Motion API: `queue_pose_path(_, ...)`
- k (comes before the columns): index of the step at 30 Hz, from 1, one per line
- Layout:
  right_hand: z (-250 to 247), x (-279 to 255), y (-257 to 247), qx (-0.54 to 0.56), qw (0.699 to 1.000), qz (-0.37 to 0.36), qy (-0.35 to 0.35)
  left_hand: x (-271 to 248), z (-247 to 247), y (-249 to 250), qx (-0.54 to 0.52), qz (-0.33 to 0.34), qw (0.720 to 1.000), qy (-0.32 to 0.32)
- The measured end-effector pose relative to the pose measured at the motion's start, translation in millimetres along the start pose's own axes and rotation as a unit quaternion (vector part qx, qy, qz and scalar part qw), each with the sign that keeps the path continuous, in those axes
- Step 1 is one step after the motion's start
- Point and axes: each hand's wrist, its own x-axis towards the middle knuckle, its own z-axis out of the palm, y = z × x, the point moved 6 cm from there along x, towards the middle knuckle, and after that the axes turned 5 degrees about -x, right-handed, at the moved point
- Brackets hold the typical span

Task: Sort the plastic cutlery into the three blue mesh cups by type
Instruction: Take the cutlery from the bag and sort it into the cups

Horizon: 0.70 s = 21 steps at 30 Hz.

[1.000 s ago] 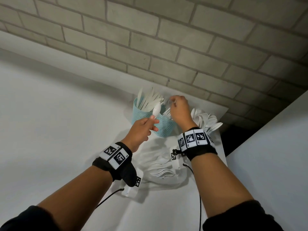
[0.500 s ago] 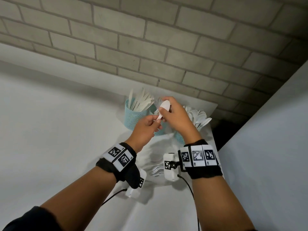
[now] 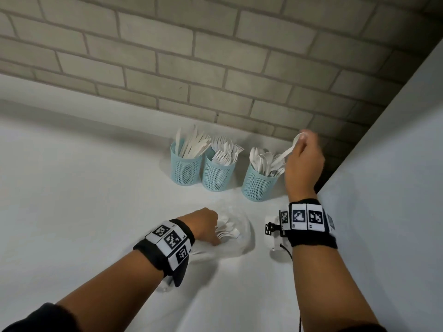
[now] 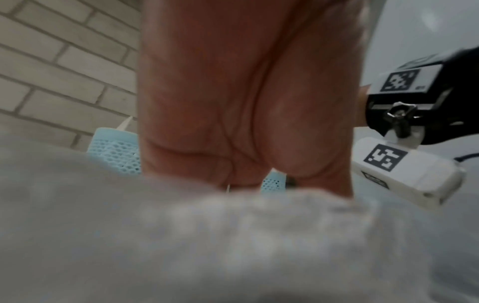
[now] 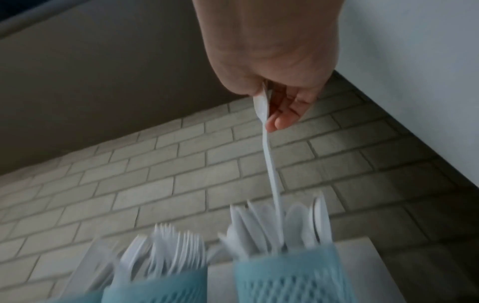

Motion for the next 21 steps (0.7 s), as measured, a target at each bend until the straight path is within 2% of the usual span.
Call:
queue_pose_path(3,49,-23,24,-0.095,0.978,0.012,-0.186,-3,7,-3,0.034,-0.009,0.999,0.01)
queue_pose_path(5,67,-38,30,-0.115,0.96,0.021,-0.254,-3,9,-5,0.045,-0.018,0.999,0.024)
queue_pose_path(8,64,-40,20,-0.116,0.964,0.023,-0.238,-2,9,-8,0.044,-0.031,0.998,0.042)
queue_pose_path(11,42,-42,-13,-0.003,0.985,-0.024,-0.171,0,8,-9,0.033,-0.038,0.998,0.046)
queue_pose_path(12,41,-46,-23,0.038,0.978,-0.048,-0.2,1,8,-8,0.034,-0.032,0.998,0.046)
queue_pose_path(13,45,-54,-32,0.068,0.957,-0.061,-0.275,2,8,-7,0.036,-0.025,0.998,0.045)
queue_pose_path(14,52,-67,-38,0.073,0.918,-0.06,-0.385,3,8,-7,0.034,-0.018,0.998,0.043)
queue_pose_path(16,67,-100,-36,-0.001,0.812,-0.063,-0.581,4,9,-6,0.025,-0.008,0.999,0.037)
queue_pose_path(17,72,-111,-29,-0.051,0.771,-0.074,-0.631,5,10,-5,0.025,-0.003,0.999,0.035)
queue_pose_path(18,76,-119,-23,-0.087,0.75,-0.078,-0.651,5,11,-4,0.025,0.003,0.999,0.031)
queue_pose_path(19,79,-124,-17,-0.102,0.745,-0.074,-0.655,4,11,-4,0.025,0.008,0.999,0.028)
queue_pose_path(21,83,-130,-10,-0.096,0.752,-0.053,-0.649,5,11,-5,0.018,0.019,0.999,0.025)
